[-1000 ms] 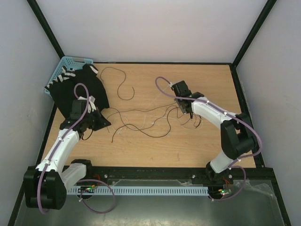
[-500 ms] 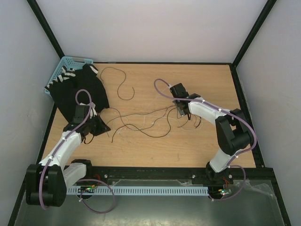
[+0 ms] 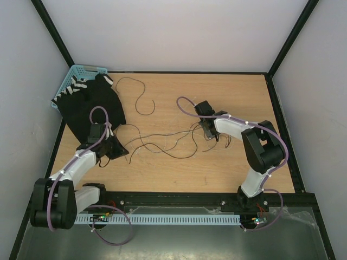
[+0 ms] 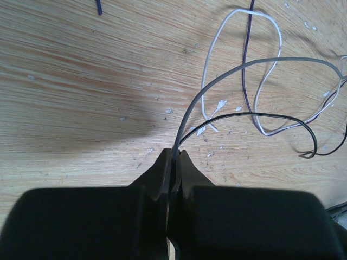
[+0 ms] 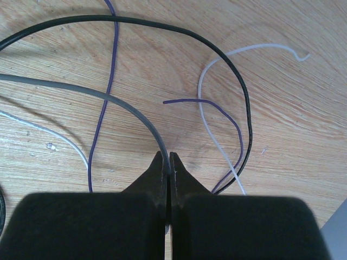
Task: Zip-tie the wires
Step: Straighten the cable at the center of the board.
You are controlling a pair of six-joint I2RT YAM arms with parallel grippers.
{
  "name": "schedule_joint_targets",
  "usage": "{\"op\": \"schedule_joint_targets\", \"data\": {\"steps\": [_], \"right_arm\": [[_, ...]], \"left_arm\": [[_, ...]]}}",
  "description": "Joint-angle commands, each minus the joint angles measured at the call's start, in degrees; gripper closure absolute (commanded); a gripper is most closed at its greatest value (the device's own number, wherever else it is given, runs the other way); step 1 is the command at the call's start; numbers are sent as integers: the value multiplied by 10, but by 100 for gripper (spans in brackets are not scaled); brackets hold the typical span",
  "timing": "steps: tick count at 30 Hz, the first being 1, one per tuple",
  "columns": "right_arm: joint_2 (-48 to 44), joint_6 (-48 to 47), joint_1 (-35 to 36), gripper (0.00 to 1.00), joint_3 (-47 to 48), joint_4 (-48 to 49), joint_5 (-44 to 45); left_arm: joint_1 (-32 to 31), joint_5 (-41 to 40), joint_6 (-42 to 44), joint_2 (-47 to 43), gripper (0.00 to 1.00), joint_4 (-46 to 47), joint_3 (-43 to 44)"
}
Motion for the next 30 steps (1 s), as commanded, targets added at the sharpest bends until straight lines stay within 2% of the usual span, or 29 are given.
{"op": "schedule_joint_targets", "data": {"steps": [1,14,24,30], "right_arm": [[8,10,2,100,-8,2,-5],[0,12,2,83,-13,0,-12],[-30,14,1,60,1,-23,-33],[-62,11,2,39,13,-40,-81]], "left_arm": [[-10,-6,-7,21,100,21,-7],[-20,-39,-8,49,100,41,-18],[-23,-28,-11,72,100,56,-15],[-24,-33,-8,78,97,58,-10]]}}
